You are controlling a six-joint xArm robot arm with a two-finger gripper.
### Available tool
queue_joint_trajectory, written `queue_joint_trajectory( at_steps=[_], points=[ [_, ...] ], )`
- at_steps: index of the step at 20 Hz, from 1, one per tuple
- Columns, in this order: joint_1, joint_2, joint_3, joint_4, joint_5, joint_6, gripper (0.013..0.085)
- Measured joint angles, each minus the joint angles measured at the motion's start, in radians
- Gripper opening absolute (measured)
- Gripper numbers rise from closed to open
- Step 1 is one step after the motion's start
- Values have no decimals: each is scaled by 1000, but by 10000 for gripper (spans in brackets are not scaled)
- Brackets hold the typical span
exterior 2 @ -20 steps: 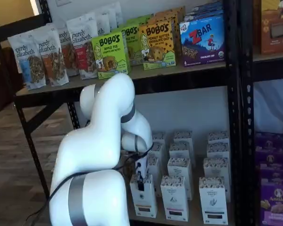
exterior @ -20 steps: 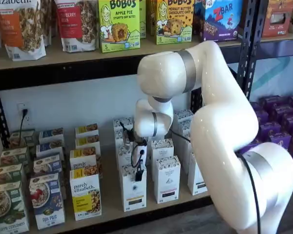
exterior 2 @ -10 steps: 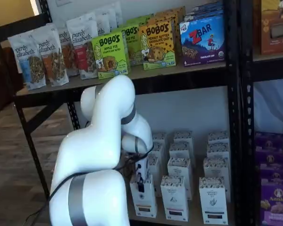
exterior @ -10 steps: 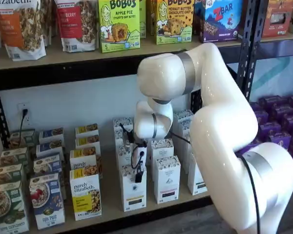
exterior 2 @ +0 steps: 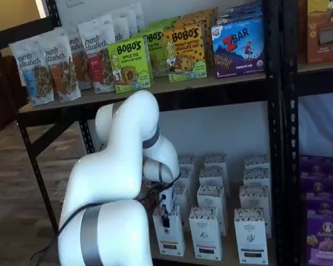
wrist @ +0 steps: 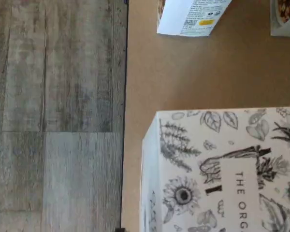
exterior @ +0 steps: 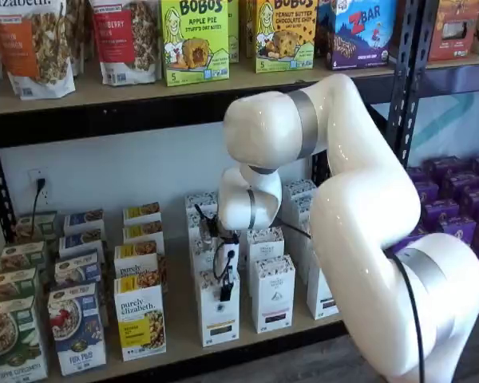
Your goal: Pick up the white box with a yellow strip in the middle, on the bottom shelf, the fourth box from the left
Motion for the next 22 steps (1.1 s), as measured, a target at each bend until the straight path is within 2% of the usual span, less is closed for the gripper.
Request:
queue_joint_trajectory(
  at_steps=[7, 9, 10, 11, 22],
  points=[
    [3, 16, -16, -18, -5, 20, 850],
    [6, 25, -27, -18, -4, 22, 770],
    [6, 28, -31, -18, 1, 22, 770],
    [6, 29, -33, -17, 2, 22, 730],
    [7, 40, -47, -21, 6, 26, 730]
  ],
)
